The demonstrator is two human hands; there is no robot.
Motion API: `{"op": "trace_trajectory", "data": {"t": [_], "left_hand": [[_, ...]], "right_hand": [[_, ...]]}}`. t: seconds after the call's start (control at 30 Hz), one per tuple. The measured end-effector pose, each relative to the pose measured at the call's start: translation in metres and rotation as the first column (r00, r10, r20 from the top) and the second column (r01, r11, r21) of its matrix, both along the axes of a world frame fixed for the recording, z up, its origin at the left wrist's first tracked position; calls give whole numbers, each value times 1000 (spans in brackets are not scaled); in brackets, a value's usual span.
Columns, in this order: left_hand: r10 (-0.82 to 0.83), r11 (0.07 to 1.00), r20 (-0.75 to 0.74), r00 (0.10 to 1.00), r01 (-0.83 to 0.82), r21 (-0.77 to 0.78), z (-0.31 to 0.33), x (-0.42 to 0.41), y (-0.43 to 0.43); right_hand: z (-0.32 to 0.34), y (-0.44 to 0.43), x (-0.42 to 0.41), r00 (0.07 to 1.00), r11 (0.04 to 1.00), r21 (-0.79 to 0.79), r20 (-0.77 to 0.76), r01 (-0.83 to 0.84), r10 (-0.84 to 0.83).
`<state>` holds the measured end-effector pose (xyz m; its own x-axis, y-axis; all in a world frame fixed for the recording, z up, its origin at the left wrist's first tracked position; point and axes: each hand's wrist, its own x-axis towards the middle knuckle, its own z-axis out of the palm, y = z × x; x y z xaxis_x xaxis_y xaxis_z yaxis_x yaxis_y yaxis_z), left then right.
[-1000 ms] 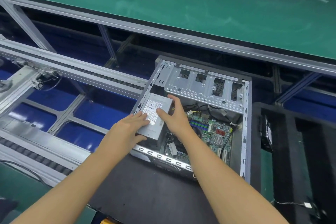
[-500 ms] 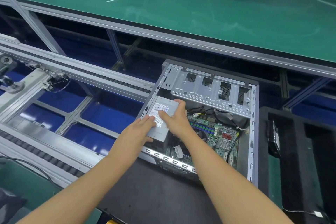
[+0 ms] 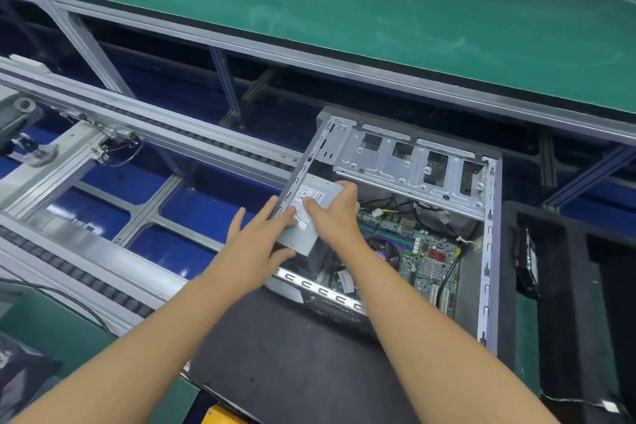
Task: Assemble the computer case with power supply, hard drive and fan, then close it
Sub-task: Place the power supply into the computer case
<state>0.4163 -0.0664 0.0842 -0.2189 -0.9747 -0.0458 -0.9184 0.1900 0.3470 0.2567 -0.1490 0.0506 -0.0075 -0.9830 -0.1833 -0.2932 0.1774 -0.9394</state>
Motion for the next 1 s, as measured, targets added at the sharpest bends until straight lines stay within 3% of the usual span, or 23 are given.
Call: {"op": "trace_trajectory", "data": {"t": [0.07, 0.13, 0.2, 0.3, 0.43, 0.57, 0.83, 0.93, 1.0], "left_hand": [[-7, 998, -153, 988, -3, -70, 2, 10, 3], [84, 985, -352, 932, -130, -112, 3, 12, 1], [275, 961, -430, 860, -257, 101, 6, 4, -5], [392, 902, -285, 875, -304, 308, 7, -14, -14], [420, 893, -279, 864, -338, 298, 3, -23, -21], [401, 908, -280, 872, -338, 246, 4, -23, -16], [410, 899, -181, 894, -363, 244, 2, -25, -18], [299, 937, -99, 949, -272, 219, 1, -22, -16], [184, 952, -154, 971, -137, 274, 4, -12, -18]], "right_hand": [[-2, 0, 3, 1000, 1000, 0, 10, 18, -18], [-3, -1, 2, 1000, 1000, 12, 16, 4, -4], [-5, 1, -1, 1000, 1000, 30, 23, 2, -3], [-9, 7, -1, 998, 996, 80, -41, 42, -39], [-14, 9, -6, 999, 982, 186, -48, -12, 21], [-12, 6, -6, 994, 989, 134, -79, -65, 77], [-19, 0, -22, 997, 989, 131, 28, -72, 69], [-15, -3, -23, 975, 981, 99, -131, -168, 180], [-15, -3, -22, 943, 970, 97, -230, -225, 242]]}}
